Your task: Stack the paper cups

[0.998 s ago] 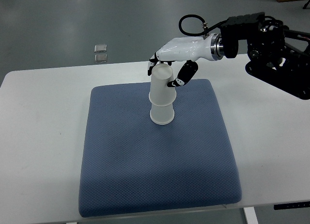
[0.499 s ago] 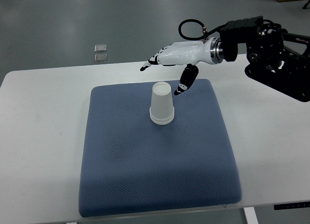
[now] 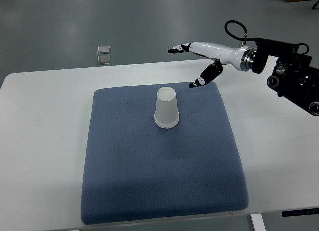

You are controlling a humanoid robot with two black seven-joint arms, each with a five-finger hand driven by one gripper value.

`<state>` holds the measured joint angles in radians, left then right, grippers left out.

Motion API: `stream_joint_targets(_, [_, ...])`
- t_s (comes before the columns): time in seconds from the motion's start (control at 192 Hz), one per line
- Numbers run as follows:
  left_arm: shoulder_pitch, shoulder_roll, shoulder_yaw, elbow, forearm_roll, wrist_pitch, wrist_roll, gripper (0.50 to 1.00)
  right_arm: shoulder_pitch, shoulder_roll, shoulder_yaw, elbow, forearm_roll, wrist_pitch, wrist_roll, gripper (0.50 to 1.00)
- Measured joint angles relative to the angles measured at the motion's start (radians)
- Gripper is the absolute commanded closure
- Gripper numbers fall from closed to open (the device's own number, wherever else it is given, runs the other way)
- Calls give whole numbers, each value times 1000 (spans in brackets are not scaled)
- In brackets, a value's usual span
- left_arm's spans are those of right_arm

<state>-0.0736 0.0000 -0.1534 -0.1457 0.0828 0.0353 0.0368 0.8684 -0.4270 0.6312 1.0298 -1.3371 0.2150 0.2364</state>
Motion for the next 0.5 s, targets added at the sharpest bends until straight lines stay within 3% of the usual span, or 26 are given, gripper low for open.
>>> stream_joint_targets(0.192, [0, 0, 0, 0, 0, 0, 0, 500, -119, 50, 92, -66, 265, -46, 0, 587])
stream_joint_targets(0.499, [0, 0, 0, 0, 0, 0, 0, 500, -162, 81, 107, -193, 629, -49, 0, 587])
